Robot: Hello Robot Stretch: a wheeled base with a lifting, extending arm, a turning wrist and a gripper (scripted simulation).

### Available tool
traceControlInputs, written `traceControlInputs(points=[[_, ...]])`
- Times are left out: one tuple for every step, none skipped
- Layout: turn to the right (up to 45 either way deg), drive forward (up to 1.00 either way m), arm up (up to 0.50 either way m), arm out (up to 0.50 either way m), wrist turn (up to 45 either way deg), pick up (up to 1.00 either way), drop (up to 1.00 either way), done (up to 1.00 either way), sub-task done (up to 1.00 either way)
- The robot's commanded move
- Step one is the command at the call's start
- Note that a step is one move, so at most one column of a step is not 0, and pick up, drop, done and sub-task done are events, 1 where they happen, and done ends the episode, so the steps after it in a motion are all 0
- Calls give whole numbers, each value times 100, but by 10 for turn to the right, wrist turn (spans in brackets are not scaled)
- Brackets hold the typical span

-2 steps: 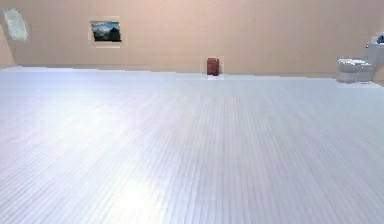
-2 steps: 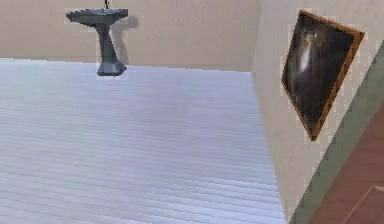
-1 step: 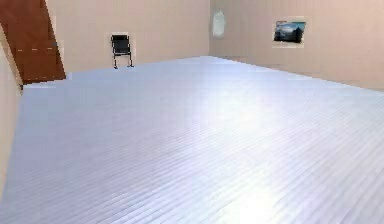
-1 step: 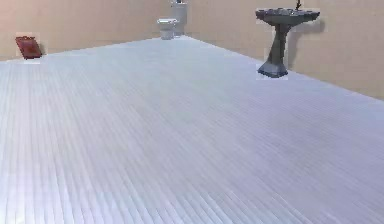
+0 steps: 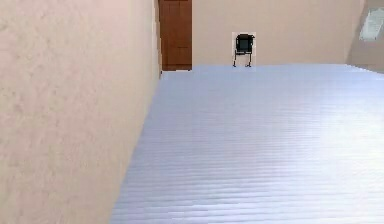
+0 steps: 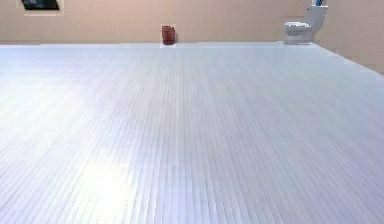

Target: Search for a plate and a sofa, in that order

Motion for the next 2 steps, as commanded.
traceControlInputs(points=[[0, 100, 0, 0, 0, 0, 0, 0, 0], [-30, 0, 0, 0, 0, 0, 0, 0, 0]])
